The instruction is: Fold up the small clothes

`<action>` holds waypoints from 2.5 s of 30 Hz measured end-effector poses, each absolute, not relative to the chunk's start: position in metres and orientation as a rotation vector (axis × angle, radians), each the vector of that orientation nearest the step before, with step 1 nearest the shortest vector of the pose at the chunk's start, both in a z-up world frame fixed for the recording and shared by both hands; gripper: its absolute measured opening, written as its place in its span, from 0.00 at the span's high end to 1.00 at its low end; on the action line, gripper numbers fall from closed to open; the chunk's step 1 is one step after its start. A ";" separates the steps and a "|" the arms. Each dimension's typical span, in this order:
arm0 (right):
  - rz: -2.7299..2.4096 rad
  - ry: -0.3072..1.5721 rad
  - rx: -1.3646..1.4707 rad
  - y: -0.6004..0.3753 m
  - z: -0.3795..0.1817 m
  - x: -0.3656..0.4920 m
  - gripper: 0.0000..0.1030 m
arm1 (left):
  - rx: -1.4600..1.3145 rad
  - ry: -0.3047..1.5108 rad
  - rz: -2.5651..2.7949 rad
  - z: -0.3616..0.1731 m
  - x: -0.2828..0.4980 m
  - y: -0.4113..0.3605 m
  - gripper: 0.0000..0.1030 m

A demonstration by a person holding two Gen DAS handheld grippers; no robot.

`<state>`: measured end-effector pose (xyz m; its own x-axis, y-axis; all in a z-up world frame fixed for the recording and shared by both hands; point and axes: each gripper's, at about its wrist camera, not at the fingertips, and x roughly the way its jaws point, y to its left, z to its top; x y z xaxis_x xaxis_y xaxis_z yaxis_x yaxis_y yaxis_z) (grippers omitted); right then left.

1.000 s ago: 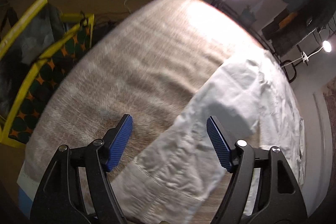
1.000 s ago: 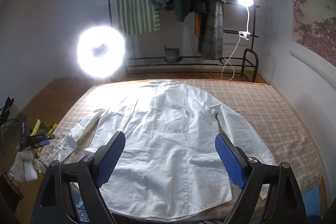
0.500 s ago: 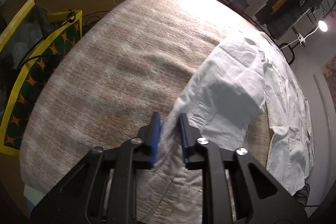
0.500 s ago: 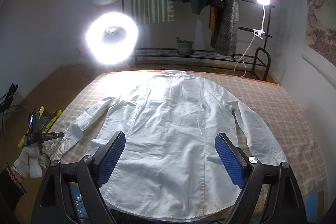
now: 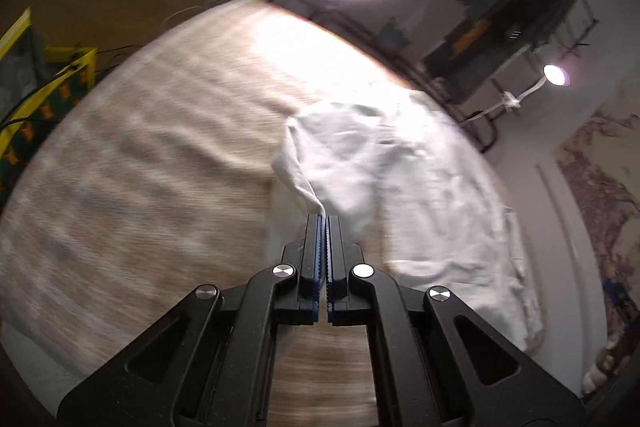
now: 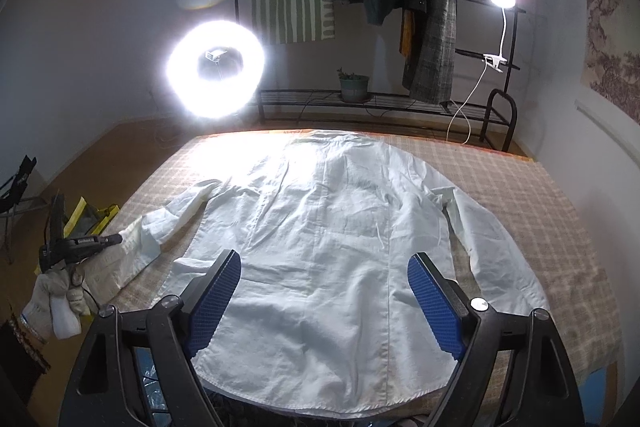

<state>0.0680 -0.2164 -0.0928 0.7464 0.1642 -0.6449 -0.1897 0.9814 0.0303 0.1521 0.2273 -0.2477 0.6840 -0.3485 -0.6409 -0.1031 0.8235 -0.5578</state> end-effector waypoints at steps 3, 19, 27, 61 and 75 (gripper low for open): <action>0.200 0.704 -0.033 -0.219 -0.096 0.068 0.16 | -0.594 0.805 -0.217 -0.233 0.155 0.193 1.00; 0.262 0.825 0.086 -0.246 -0.133 0.097 0.28 | -0.286 0.940 -0.446 -0.238 0.158 0.038 1.00; 0.407 0.925 0.123 -0.215 -0.167 0.132 0.28 | -0.288 0.971 -0.411 -0.229 0.134 0.066 0.63; 0.746 1.304 0.305 -0.087 -0.296 0.132 0.97 | -0.545 1.072 -0.327 -0.277 0.157 0.124 1.00; 0.830 1.387 0.588 -0.075 -0.330 0.129 0.97 | -0.471 1.086 -0.213 -0.269 0.116 0.140 0.89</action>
